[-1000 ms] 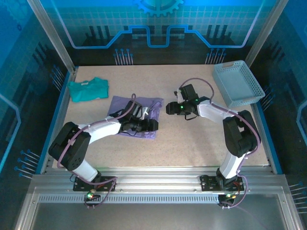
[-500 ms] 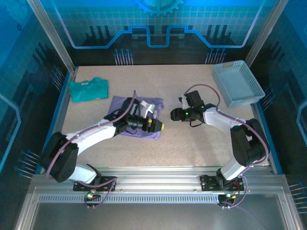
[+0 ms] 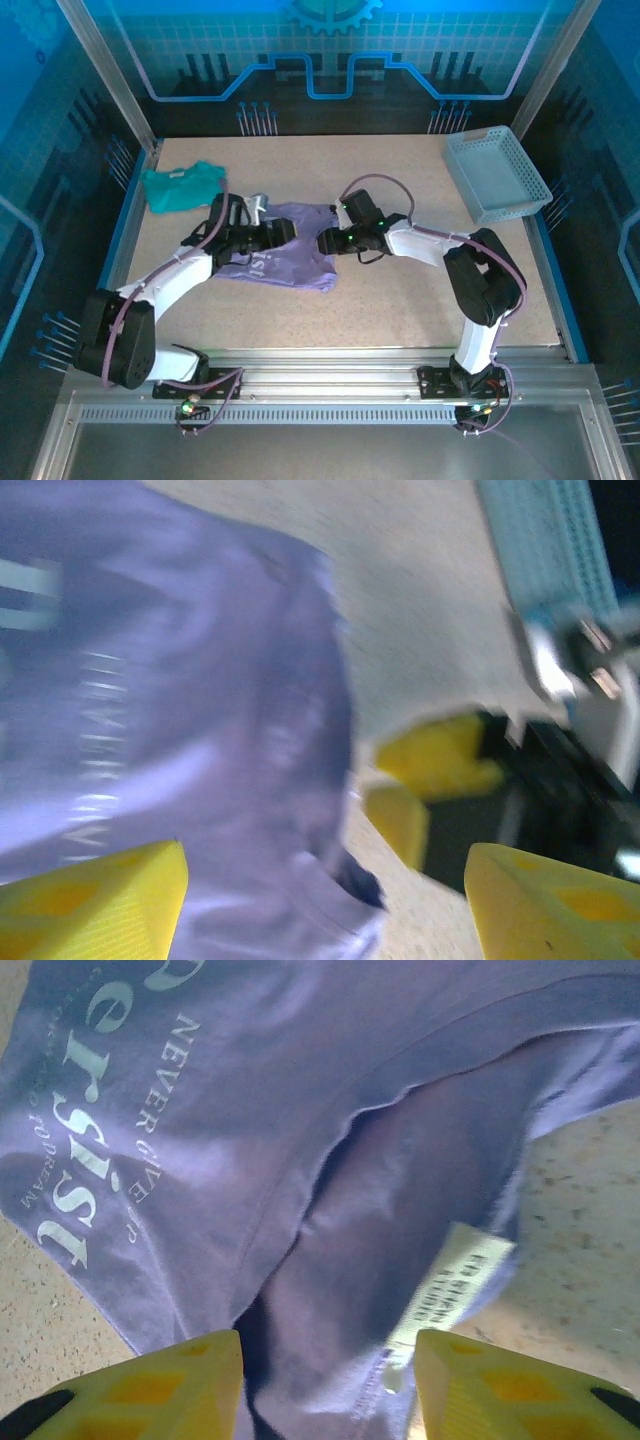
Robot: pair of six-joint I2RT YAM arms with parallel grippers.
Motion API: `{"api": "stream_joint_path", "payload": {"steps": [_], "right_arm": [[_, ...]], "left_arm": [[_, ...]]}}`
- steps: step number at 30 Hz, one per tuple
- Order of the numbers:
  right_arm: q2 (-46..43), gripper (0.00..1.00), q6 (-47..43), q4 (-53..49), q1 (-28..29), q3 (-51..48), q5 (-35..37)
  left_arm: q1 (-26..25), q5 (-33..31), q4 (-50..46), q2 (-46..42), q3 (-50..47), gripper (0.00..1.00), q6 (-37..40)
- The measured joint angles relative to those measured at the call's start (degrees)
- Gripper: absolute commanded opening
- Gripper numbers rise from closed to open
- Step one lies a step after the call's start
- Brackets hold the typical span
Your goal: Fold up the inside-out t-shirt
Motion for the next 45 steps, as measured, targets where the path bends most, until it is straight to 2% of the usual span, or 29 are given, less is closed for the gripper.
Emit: {"api": "stream_joint_path", "payload": {"steps": [6, 10, 16, 23, 26, 29, 33, 34, 36, 38, 41, 45], "right_arm": [[-1.5, 0.52, -3.3, -1.2, 7.3, 0.7, 6.8], [-1.4, 0.51, -4.7, -1.1, 11.6, 2.2, 6.3], [5.4, 0.50, -4.0, 0.3, 12.6, 5.8, 2.9], [10.2, 0.47, -2.5, -1.4, 9.0, 6.1, -0.5], [10.0, 0.47, -2.8, -3.0, 6.2, 6.1, -0.8], [9.3, 0.49, -4.2, -6.1, 2.2, 6.3, -0.5], [9.0, 0.52, -7.1, -10.9, -5.2, 8.3, 0.8], [8.7, 0.53, -7.8, -11.5, -7.4, 8.6, 0.9], [6.9, 0.54, -8.5, -12.5, -11.6, 8.6, 0.6], [3.7, 0.56, -8.9, -12.9, -15.1, 7.9, 0.4], [-3.7, 0.58, -9.4, -12.8, -18.9, 5.1, 0.7], [-10.3, 0.65, -9.4, -12.8, -19.5, 1.2, 1.5]], "left_arm": [[9.6, -5.7, 1.1, 3.8, 0.0, 0.74, -4.5], [13.1, -7.9, 2.1, 7.6, 0.0, 0.73, -5.5], [14.0, -8.5, 1.9, 12.4, -0.2, 0.73, -5.5], [13.7, -6.1, 3.8, 10.5, -6.1, 0.73, -5.5], [9.8, -5.5, 4.5, 6.6, -10.4, 0.73, -5.8], [-1.6, -4.9, 5.2, 3.8, -13.1, 0.73, -8.1], [-21.2, -2.4, 7.6, 3.3, -13.7, 0.73, -12.0], [-24.5, -1.1, 7.6, 3.3, -13.4, 0.73, -12.5], [-28.1, 0.5, 7.5, 3.1, -12.0, 0.74, -12.5], [-28.3, 1.0, 7.5, 1.9, -10.3, 0.74, -11.9], [-24.1, 1.4, 7.5, -1.2, -7.4, 0.74, -10.0], [-12.2, 0.9, 7.1, 0.0, -1.3, 0.75, -7.6]]}}
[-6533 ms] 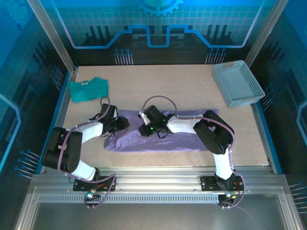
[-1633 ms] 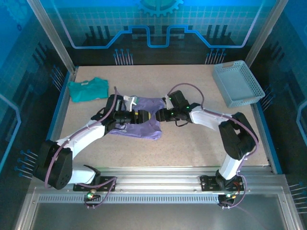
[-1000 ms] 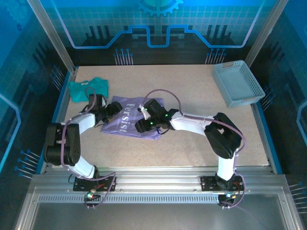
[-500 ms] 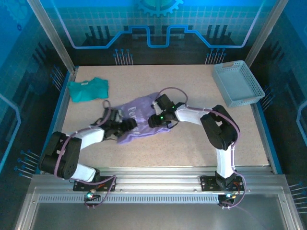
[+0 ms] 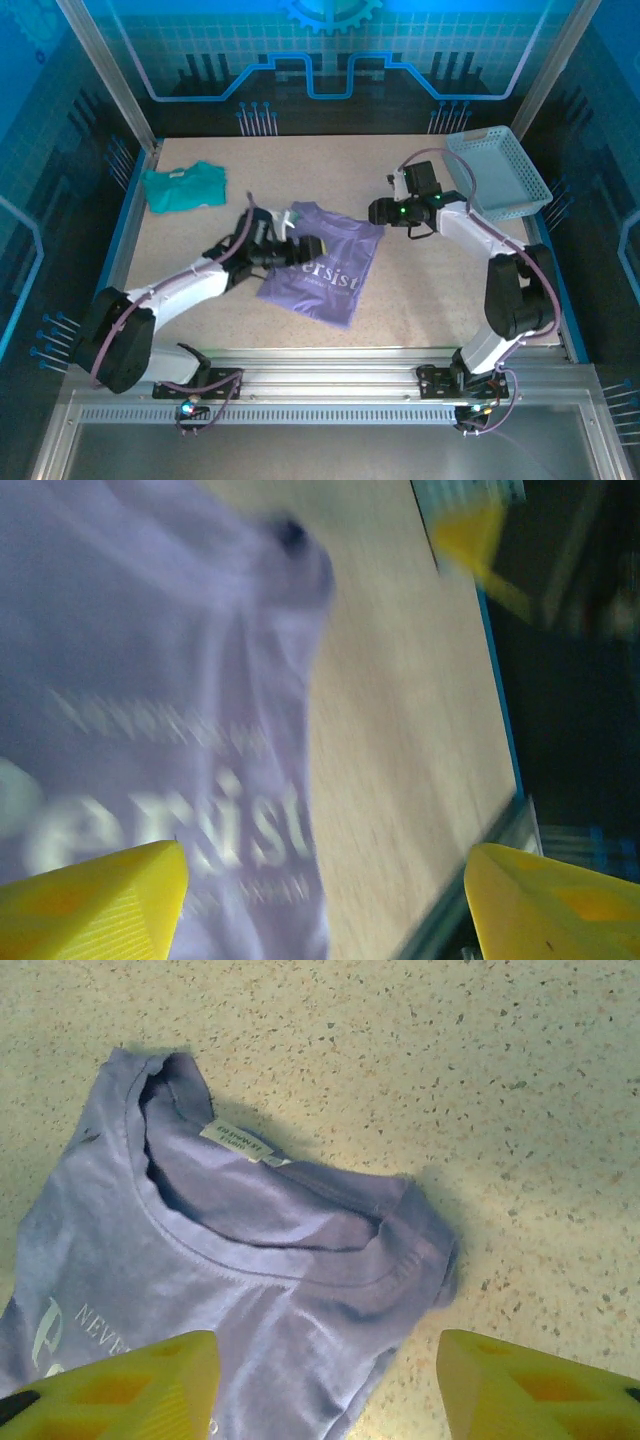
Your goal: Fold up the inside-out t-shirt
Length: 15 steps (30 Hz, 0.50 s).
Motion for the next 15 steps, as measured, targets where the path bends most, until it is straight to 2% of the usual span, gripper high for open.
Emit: {"api": "stream_joint_path", "payload": {"steps": [3, 6, 15], "right_arm": [[0.9, 0.70, 0.3, -0.4, 0.0, -1.1, 1.1], [3.9, 0.74, 1.0, -0.6, 0.1, -1.0, 1.6], [15.0, 0.71, 1.8, -1.5, 2.4, 3.0, 2.4]], "left_arm": [[6.6, -1.6, -1.4, 6.2, 6.4, 0.81, 3.2], [9.5, -2.8, -3.5, 14.5, 13.5, 0.85, 6.9], [10.6, -4.0, -14.4, 34.9, 33.0, 0.85, 17.0]]}}
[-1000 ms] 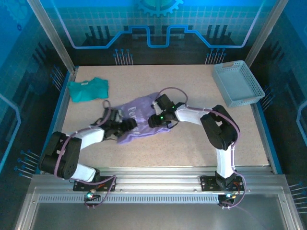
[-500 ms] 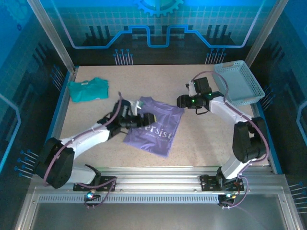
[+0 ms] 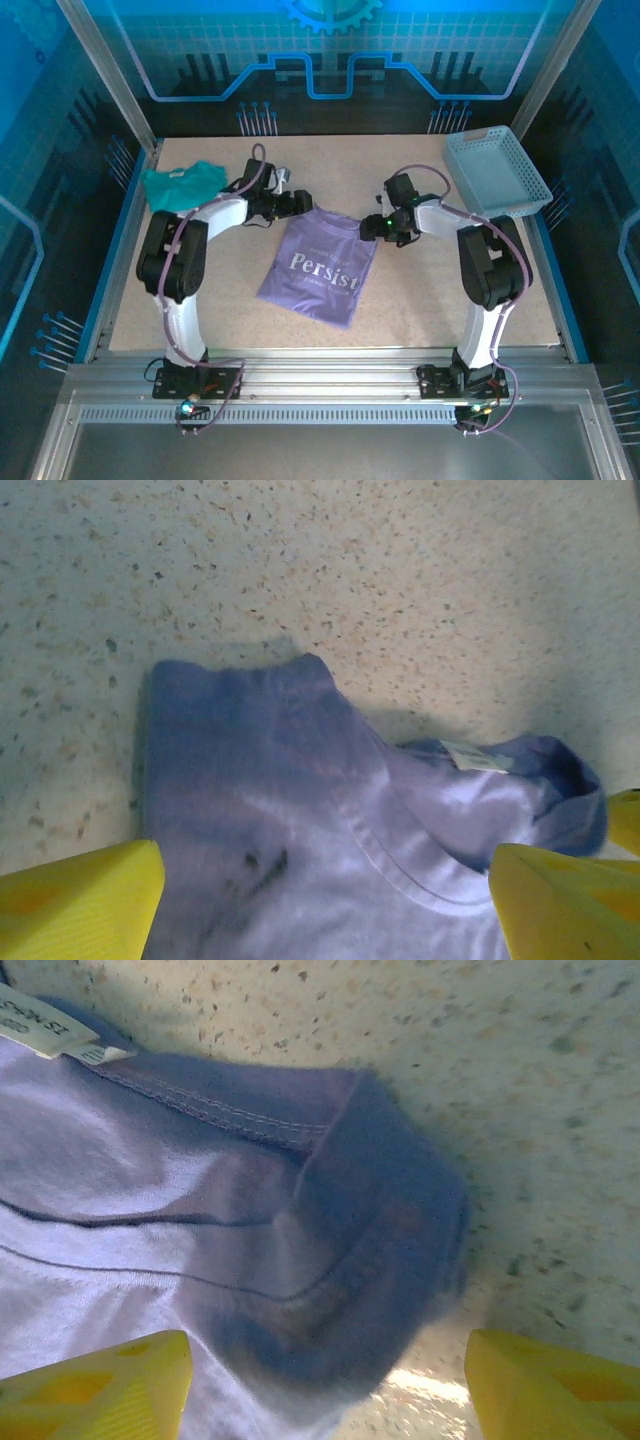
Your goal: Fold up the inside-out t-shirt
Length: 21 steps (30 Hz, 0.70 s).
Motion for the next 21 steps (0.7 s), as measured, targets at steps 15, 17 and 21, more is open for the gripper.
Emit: {"api": "stream_joint_path", "payload": {"steps": [15, 17, 21], "right_arm": [[2.5, 0.40, 3.4, 1.0, 1.5, 1.3, 2.2], [3.0, 0.34, 3.9, 2.4, 1.9, 1.4, 1.6], [3.5, 0.24, 4.9, 3.9, 2.3, 1.4, 1.4]], "left_arm": [[-1.5, 4.6, -9.3, 8.5, 8.3, 0.59, 6.7], [-1.6, 5.0, -9.8, 9.1, 8.5, 0.54, 6.7], [-1.6, 5.0, -11.2, 10.4, 10.2, 0.41, 6.7]]}}
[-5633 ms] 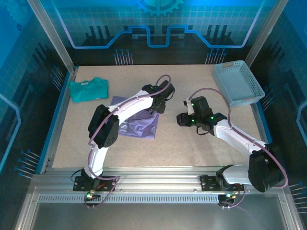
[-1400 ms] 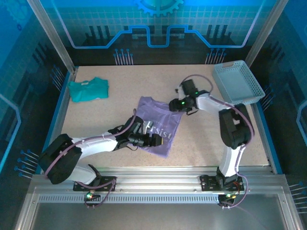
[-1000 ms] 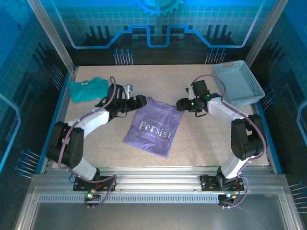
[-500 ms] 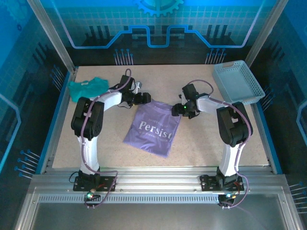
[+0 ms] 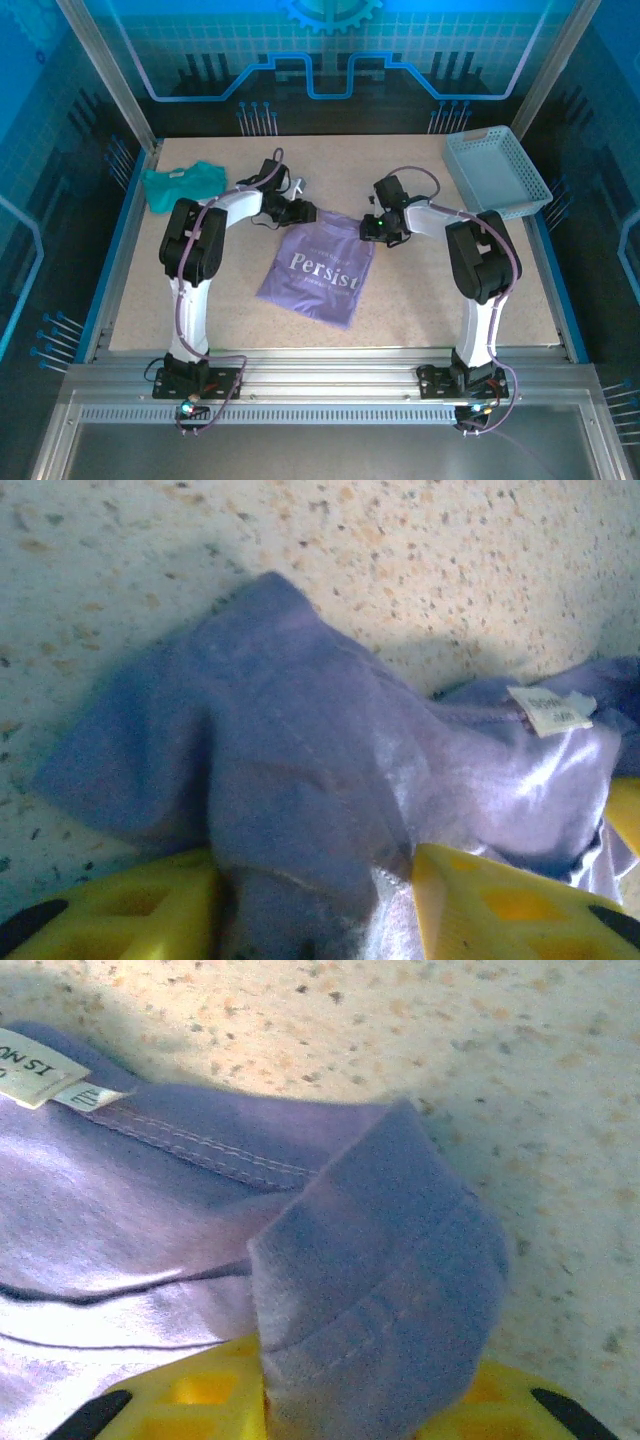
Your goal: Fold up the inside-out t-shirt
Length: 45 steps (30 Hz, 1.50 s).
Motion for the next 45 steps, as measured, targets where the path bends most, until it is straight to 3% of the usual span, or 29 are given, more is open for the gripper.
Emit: {"api": "stream_joint_path", "payload": {"steps": [7, 9, 22, 35, 40, 45], "right_arm": [[0.2, 0.07, 1.1, 3.7, 0.0, -0.1, -0.8], [0.2, 0.02, 1.5, 5.3, 0.0, -0.2, -1.3], [-4.6, 0.00, -0.3, 12.4, -2.7, -1.2, -3.7], [-4.8, 0.00, -7.7, 11.4, -7.6, 28.4, -9.2], [-8.1, 0.00, -10.2, 12.2, -7.6, 24.3, -12.0], [-12.7, 0.00, -11.4, 12.1, -6.7, 9.4, -14.3]], "left_arm": [[0.7, 0.2, -0.7, 1.7, 1.3, 0.14, -0.3], [0.9, 0.5, -0.7, 1.7, 1.4, 0.00, -0.5], [4.9, 3.0, 10.2, -3.3, -0.7, 0.00, -8.5], [5.3, 0.1, 22.1, -8.2, 13.6, 0.00, -13.1], [5.3, -0.3, 33.1, -15.7, 2.3, 0.00, -15.6], [4.4, -0.5, 43.7, -22.6, -19.1, 0.00, -18.6]]}}
